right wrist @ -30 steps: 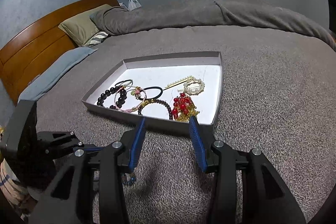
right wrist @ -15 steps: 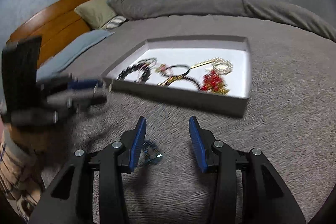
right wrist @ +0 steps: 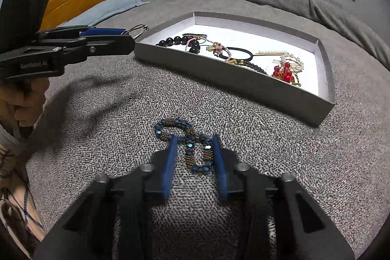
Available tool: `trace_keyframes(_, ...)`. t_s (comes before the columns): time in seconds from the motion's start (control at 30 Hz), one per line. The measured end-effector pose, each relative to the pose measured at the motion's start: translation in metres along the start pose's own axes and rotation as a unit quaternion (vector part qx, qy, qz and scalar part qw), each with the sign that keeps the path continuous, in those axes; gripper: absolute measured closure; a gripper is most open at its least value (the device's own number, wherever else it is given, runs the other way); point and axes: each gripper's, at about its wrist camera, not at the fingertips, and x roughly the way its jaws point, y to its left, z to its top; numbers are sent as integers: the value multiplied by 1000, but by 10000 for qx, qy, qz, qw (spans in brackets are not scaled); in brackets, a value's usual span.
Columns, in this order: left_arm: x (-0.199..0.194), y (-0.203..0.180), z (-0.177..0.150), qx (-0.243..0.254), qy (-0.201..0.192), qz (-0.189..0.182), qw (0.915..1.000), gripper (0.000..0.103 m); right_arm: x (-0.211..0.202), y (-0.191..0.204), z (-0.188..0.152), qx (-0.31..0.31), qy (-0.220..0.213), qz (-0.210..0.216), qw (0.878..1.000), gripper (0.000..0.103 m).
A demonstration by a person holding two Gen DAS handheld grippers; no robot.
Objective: Organize jewelry
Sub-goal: 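Close the right gripper on the blue bead bracelet, then carry the silver bangle and blue bead bracelet over the grey box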
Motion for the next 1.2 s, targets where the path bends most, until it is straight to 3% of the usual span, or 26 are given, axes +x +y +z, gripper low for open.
trace_keyframes(0.1, -1, 1, 1, -36, -14, -9, 10000, 54, -3, 0, 0, -58, -24, -53, 10000, 96)
trace_keyframes(0.73, 2, 7, 7, -133, -123, 20, 9998, 54, -52, -28, 27, 532, -982, 165, 9936, 96)
trace_keyframes(1.2, 10, 22, 22, -457, -453, 274, 9976, 54, -69, -57, 55, 958, -1718, -148, 9803, 96)
